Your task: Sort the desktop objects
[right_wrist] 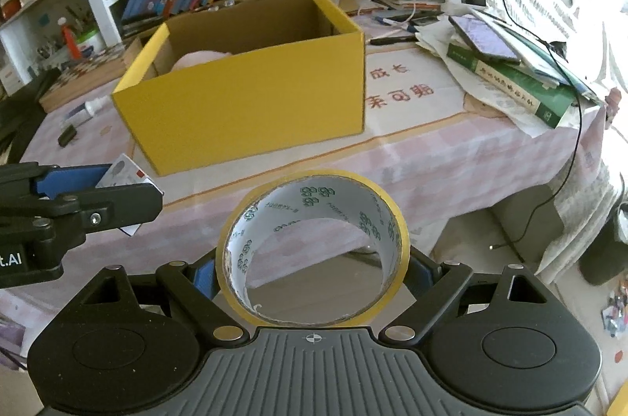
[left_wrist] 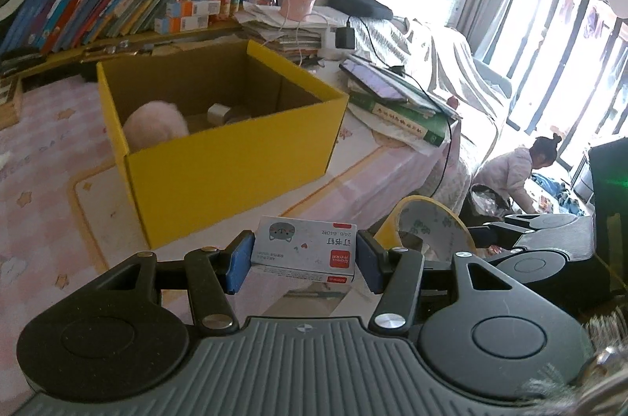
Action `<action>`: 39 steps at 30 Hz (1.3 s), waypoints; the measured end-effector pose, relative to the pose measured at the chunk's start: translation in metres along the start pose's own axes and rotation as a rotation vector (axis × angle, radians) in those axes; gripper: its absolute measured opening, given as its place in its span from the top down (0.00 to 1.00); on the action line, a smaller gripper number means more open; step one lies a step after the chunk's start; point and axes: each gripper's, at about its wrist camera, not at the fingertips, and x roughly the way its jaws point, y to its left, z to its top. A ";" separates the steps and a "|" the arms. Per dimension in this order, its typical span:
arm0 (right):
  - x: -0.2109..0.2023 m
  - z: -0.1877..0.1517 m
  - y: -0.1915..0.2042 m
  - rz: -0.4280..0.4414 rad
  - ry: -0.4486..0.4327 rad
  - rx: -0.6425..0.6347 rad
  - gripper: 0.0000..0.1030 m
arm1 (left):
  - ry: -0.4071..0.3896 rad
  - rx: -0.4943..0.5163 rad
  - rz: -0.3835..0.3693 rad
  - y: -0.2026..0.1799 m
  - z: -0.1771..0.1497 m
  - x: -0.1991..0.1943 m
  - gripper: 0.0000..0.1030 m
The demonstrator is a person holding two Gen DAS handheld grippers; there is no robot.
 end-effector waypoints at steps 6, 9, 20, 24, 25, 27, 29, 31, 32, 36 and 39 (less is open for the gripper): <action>0.007 0.019 -0.017 0.010 -0.026 -0.019 0.12 | -0.037 -0.001 0.027 -0.006 0.020 0.011 0.49; 0.011 0.031 -0.025 0.022 -0.044 -0.027 0.12 | -0.059 -0.008 0.051 -0.006 0.031 0.016 0.49; 0.015 0.086 -0.045 0.071 -0.158 -0.069 0.12 | -0.152 -0.021 0.157 0.001 0.074 0.025 0.49; 0.017 0.108 -0.048 0.087 -0.205 -0.104 0.12 | -0.174 -0.024 0.209 0.009 0.088 0.033 0.49; 0.018 0.113 -0.048 0.091 -0.215 -0.114 0.12 | -0.175 -0.025 0.220 0.011 0.091 0.035 0.49; 0.022 0.124 -0.048 0.101 -0.233 -0.138 0.12 | -0.174 -0.025 0.241 0.015 0.095 0.041 0.49; 0.026 0.133 -0.047 0.111 -0.246 -0.159 0.12 | -0.167 -0.024 0.262 0.019 0.098 0.049 0.49; 0.030 0.142 -0.046 0.126 -0.257 -0.179 0.12 | -0.156 -0.025 0.281 0.022 0.100 0.057 0.49; 0.032 0.146 -0.044 0.134 -0.262 -0.190 0.12 | -0.150 -0.025 0.289 0.024 0.101 0.062 0.49; 0.044 0.163 -0.036 0.169 -0.273 -0.232 0.12 | -0.121 -0.017 0.318 0.031 0.103 0.083 0.49; 0.053 0.176 -0.028 0.195 -0.280 -0.263 0.12 | -0.085 -0.015 0.338 0.037 0.103 0.101 0.49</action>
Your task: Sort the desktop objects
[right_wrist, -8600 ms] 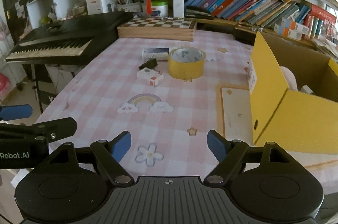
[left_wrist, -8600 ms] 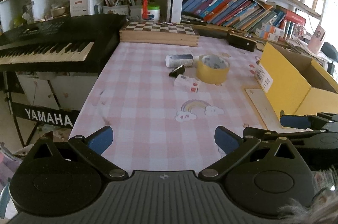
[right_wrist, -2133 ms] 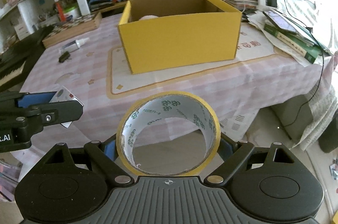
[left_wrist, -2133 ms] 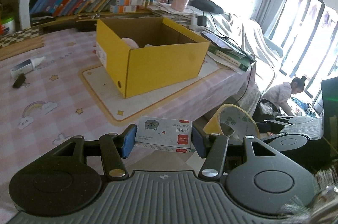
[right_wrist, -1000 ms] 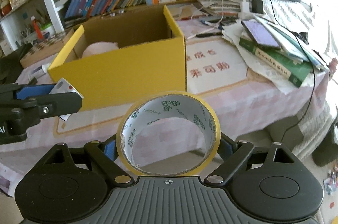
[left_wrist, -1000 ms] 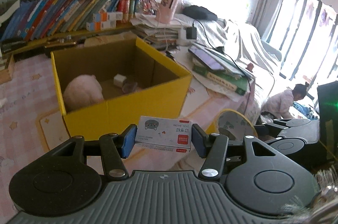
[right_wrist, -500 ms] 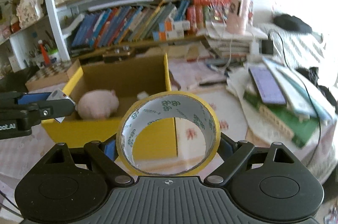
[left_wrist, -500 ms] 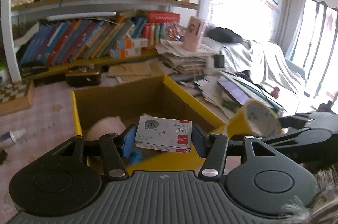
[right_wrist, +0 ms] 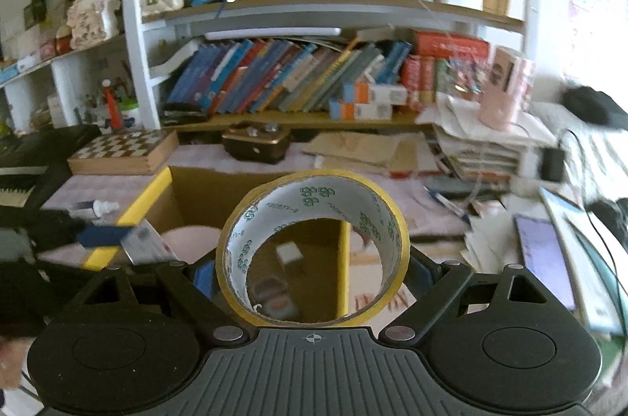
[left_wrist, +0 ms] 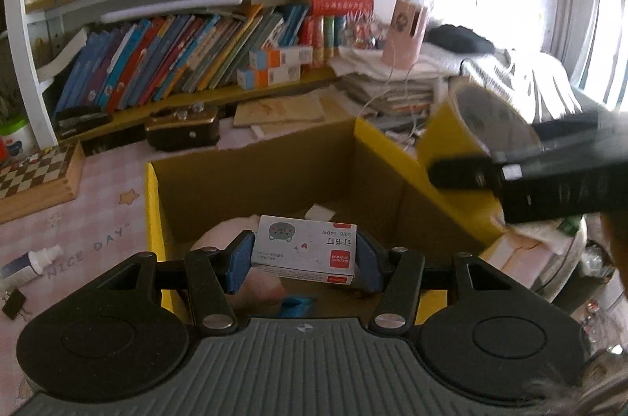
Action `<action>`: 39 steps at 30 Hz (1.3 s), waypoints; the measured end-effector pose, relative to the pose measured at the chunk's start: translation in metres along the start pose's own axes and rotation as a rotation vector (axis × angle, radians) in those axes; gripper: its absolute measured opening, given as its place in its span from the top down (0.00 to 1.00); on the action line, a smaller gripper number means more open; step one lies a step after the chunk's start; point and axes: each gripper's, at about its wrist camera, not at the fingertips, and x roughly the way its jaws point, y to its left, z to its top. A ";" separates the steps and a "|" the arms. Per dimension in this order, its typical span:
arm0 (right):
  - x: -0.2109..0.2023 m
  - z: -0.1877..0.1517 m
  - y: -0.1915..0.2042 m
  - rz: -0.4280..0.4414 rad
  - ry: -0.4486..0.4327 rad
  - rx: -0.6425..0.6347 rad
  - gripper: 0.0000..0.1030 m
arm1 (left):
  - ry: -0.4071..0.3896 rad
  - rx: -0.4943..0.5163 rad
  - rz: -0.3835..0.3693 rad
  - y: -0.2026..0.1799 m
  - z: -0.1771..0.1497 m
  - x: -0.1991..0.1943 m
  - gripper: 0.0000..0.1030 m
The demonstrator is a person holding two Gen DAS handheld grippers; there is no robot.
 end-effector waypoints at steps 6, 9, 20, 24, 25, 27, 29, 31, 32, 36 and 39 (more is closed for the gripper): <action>0.041 0.023 0.009 0.061 0.025 -0.051 0.12 | 0.073 -0.003 0.014 0.002 -0.004 0.032 0.49; 0.066 0.029 0.016 0.084 0.061 -0.093 0.12 | 0.102 -0.003 0.017 0.002 -0.007 0.043 0.49; 0.144 0.025 0.040 0.148 0.293 -0.194 0.12 | 0.142 -0.031 0.010 0.007 -0.008 0.059 0.46; 0.154 0.024 0.049 0.174 0.359 -0.252 0.12 | 0.127 -0.027 0.031 0.006 -0.007 0.058 0.34; 0.155 0.024 0.051 0.175 0.370 -0.270 0.12 | 0.120 -0.029 0.023 0.005 -0.007 0.056 0.33; 0.157 0.024 0.054 0.179 0.382 -0.295 0.12 | 0.104 -0.030 0.019 0.004 -0.007 0.052 0.28; 0.159 0.024 0.055 0.185 0.400 -0.302 0.12 | 0.084 -0.014 0.026 0.001 -0.007 0.046 0.17; 0.163 0.025 0.055 0.188 0.421 -0.296 0.12 | 0.075 0.002 0.033 -0.001 -0.008 0.042 0.17; 0.165 0.025 0.055 0.187 0.430 -0.292 0.12 | 0.075 0.001 0.033 -0.001 -0.009 0.041 0.17; 0.167 0.026 0.055 0.185 0.432 -0.283 0.12 | 0.074 -0.013 0.045 0.002 -0.009 0.037 0.17; 0.165 0.026 0.055 0.179 0.421 -0.278 0.11 | 0.067 -0.016 0.052 0.003 -0.009 0.033 0.17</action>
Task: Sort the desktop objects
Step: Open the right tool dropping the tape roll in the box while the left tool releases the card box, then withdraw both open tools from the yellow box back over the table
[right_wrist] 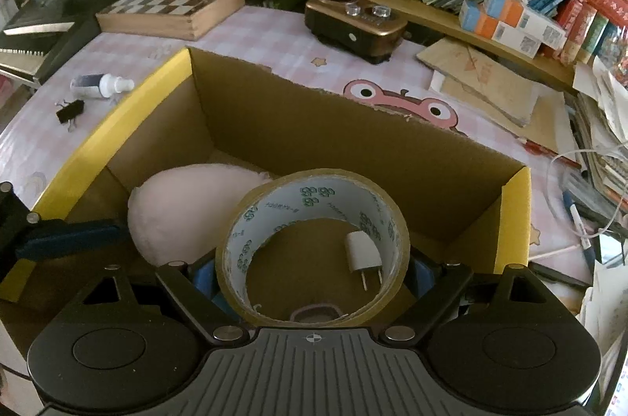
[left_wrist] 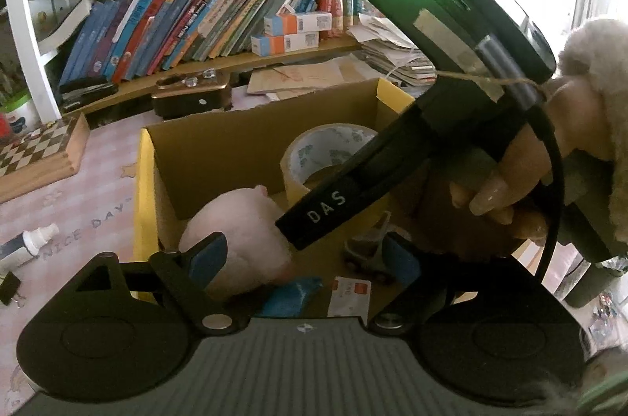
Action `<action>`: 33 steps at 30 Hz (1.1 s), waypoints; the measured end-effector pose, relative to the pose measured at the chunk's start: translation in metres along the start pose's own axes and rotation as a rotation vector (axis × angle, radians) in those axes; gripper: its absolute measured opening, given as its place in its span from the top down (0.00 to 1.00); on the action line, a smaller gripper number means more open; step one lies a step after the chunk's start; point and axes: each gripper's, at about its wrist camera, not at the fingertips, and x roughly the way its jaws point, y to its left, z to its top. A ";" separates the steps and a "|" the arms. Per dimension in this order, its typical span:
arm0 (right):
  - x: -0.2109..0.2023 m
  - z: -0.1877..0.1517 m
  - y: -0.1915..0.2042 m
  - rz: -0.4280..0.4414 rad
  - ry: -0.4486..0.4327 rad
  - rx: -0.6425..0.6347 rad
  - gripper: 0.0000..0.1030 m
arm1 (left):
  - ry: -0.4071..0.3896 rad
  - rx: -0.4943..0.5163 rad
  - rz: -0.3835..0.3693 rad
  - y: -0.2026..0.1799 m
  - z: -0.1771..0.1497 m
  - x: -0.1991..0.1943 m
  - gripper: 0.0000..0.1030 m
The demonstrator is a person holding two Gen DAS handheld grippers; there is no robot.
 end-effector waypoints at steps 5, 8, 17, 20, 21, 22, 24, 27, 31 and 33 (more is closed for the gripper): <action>-0.010 -0.002 -0.002 -0.024 -0.071 0.014 0.05 | -0.025 0.004 0.014 -0.001 0.002 -0.010 0.12; -0.017 -0.003 -0.003 -0.039 -0.110 0.031 0.05 | -0.043 0.010 0.022 -0.002 0.003 -0.018 0.10; -0.046 -0.012 -0.004 -0.037 -0.197 0.095 0.05 | -0.099 -0.016 0.066 0.004 0.001 -0.048 0.05; -0.058 -0.018 -0.003 -0.041 -0.228 0.110 0.05 | -0.126 -0.040 0.084 0.010 0.001 -0.062 0.04; -0.063 -0.020 -0.002 -0.044 -0.239 0.115 0.05 | -0.136 -0.050 0.091 0.013 0.001 -0.068 0.04; -0.068 -0.023 -0.001 -0.047 -0.251 0.121 0.05 | -0.144 -0.058 0.096 0.016 0.001 -0.072 0.04; -0.079 -0.027 0.000 -0.056 -0.278 0.138 0.05 | -0.162 -0.074 0.109 0.022 -0.001 -0.083 0.03; -0.095 -0.036 0.000 -0.071 -0.315 0.173 0.05 | -0.184 -0.092 0.119 0.031 -0.003 -0.099 0.02; -0.112 -0.048 0.004 -0.098 -0.354 0.216 0.05 | -0.208 -0.109 0.122 0.039 -0.008 -0.116 0.00; -0.119 -0.055 0.008 -0.118 -0.366 0.236 0.05 | -0.214 -0.118 0.117 0.043 -0.011 -0.123 0.00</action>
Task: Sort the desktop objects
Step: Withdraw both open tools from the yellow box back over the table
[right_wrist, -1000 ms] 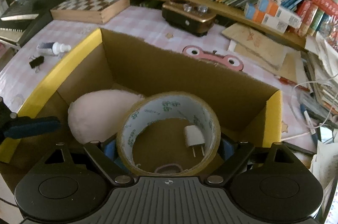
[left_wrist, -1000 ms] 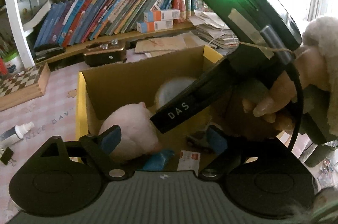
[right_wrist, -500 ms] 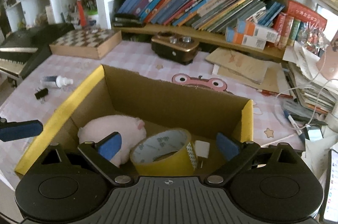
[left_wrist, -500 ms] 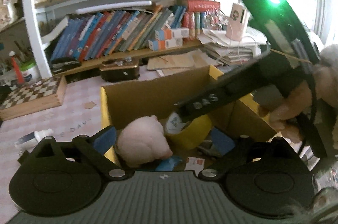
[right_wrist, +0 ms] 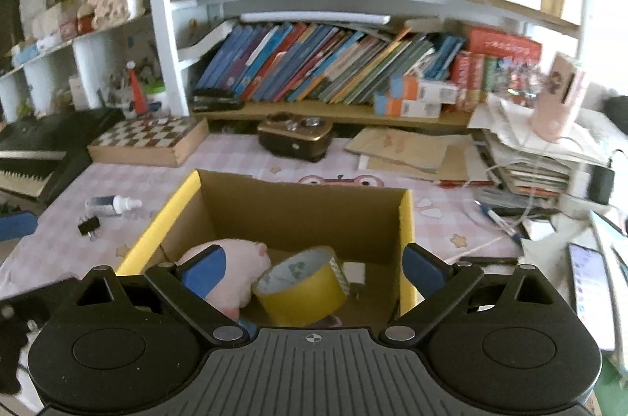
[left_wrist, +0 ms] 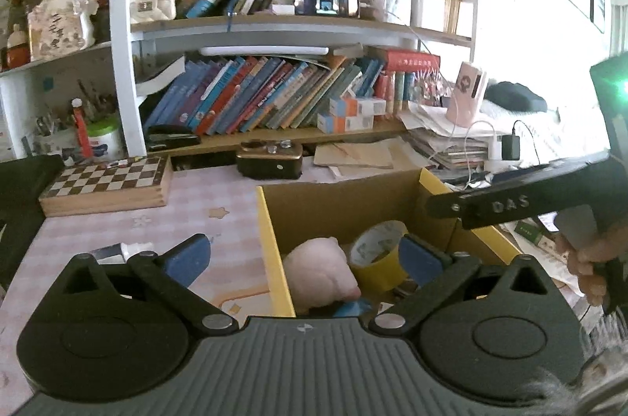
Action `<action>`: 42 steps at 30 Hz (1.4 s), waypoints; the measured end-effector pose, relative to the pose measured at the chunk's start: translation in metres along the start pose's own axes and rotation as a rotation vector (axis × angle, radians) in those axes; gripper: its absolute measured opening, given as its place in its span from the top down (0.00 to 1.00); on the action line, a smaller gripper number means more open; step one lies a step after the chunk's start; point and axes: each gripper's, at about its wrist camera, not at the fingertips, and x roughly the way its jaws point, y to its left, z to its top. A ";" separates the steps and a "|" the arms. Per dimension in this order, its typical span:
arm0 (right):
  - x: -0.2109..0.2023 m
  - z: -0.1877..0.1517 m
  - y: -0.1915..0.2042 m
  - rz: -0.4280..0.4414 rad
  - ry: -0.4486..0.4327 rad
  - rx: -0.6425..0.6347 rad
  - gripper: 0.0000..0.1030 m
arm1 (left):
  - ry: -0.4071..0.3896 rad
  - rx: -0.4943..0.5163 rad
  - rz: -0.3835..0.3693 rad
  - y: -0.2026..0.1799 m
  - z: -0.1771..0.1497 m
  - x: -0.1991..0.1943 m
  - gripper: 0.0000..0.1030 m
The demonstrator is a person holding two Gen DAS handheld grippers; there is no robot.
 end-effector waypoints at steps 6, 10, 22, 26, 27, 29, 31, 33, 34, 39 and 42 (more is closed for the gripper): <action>-0.027 -0.018 0.007 -0.060 -0.026 0.054 0.05 | -0.007 0.016 0.011 0.008 -0.013 -0.019 0.00; -0.042 -0.036 0.016 -0.109 -0.041 0.090 0.05 | -0.001 -0.001 -0.005 0.016 -0.025 -0.032 0.00; -0.075 -0.098 0.063 -0.210 0.018 0.179 0.05 | 0.055 0.001 -0.071 0.046 -0.064 -0.071 0.00; -0.086 -0.117 0.083 -0.229 0.032 0.201 0.05 | 0.081 0.015 -0.078 0.055 -0.079 -0.083 0.00; -0.089 -0.121 0.087 -0.233 0.034 0.205 0.05 | 0.088 0.019 -0.078 0.056 -0.082 -0.086 0.00; -0.095 -0.129 0.098 -0.237 0.039 0.208 0.05 | 0.101 0.023 -0.080 0.060 -0.089 -0.091 0.00; -0.098 -0.137 0.108 -0.239 0.048 0.210 0.05 | 0.112 0.023 -0.087 0.064 -0.095 -0.097 0.00; -0.102 -0.146 0.118 -0.240 0.060 0.213 0.05 | 0.119 0.024 -0.093 0.069 -0.100 -0.102 0.00; -0.103 -0.149 0.122 -0.241 0.067 0.216 0.05 | 0.123 0.025 -0.095 0.071 -0.103 -0.105 0.00; -0.107 -0.165 0.142 -0.236 0.098 0.233 0.05 | 0.149 0.029 -0.110 0.080 -0.115 -0.114 0.00; -0.109 -0.170 0.154 -0.230 0.108 0.236 0.05 | 0.177 0.027 -0.119 0.086 -0.123 -0.117 0.00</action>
